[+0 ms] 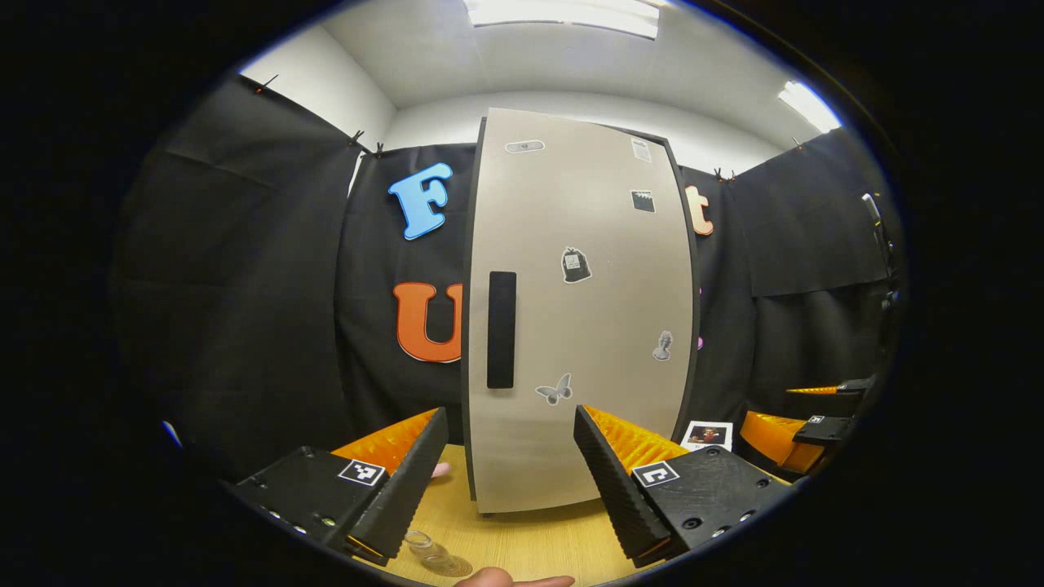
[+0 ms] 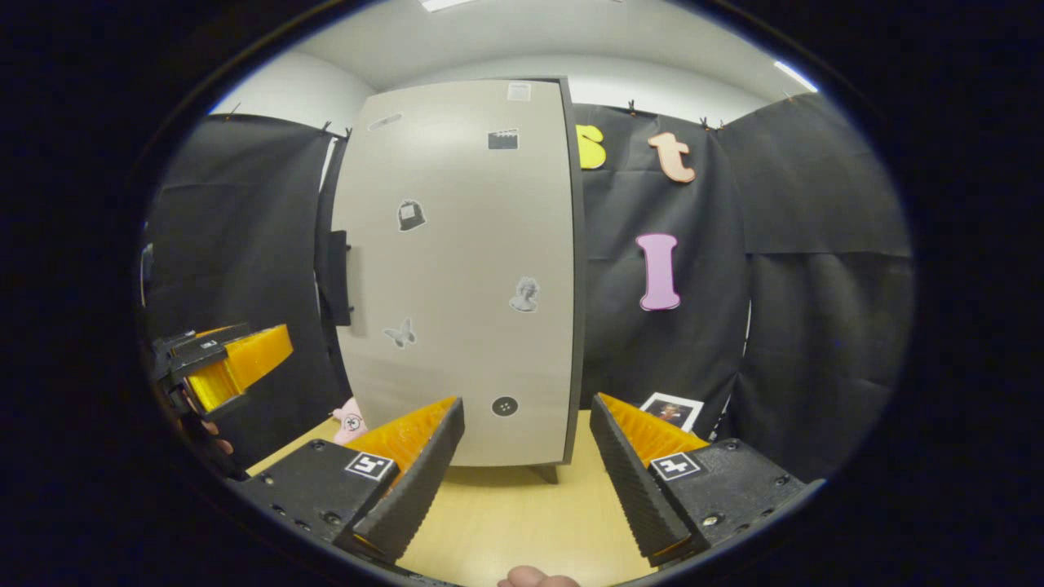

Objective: Open the cabinet door with the right hand, grasp the bottle in the cabinet with the left hand and place it on the coaster, then close the cabinet door with the right hand.

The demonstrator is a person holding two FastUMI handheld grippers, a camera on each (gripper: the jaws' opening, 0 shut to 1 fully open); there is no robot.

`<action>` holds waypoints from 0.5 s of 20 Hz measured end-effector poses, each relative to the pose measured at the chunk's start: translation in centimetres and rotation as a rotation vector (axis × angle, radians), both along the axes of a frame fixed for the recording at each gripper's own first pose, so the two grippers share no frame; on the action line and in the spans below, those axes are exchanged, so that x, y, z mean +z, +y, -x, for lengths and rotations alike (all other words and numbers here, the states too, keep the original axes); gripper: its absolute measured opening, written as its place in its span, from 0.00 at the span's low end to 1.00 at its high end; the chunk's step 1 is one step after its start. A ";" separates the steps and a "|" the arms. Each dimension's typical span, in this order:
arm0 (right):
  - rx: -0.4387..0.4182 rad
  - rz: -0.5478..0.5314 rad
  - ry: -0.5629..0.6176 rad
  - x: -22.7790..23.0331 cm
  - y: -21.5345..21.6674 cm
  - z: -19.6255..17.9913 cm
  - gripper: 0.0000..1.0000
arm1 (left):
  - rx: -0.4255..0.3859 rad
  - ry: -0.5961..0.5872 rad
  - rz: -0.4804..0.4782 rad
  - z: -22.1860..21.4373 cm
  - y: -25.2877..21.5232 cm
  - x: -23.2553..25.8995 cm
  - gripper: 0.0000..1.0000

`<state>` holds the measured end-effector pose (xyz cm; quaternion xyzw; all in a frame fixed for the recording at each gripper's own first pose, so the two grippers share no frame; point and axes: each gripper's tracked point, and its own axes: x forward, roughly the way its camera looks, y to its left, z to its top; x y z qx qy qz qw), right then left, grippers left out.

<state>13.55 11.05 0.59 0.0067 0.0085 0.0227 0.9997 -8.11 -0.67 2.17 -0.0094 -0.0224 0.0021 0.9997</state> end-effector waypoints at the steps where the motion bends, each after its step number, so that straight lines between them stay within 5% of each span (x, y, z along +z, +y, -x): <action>1: 0.000 0.000 0.008 -0.2 0.0 0.0 1.00 | -0.002 0.001 0.000 -0.1 -0.1 -0.1 0.94; 10: 0.013 0.003 0.030 -0.4 0.5 -1.0 0.99 | -0.007 0.018 0.004 -0.1 0.0 -0.5 0.94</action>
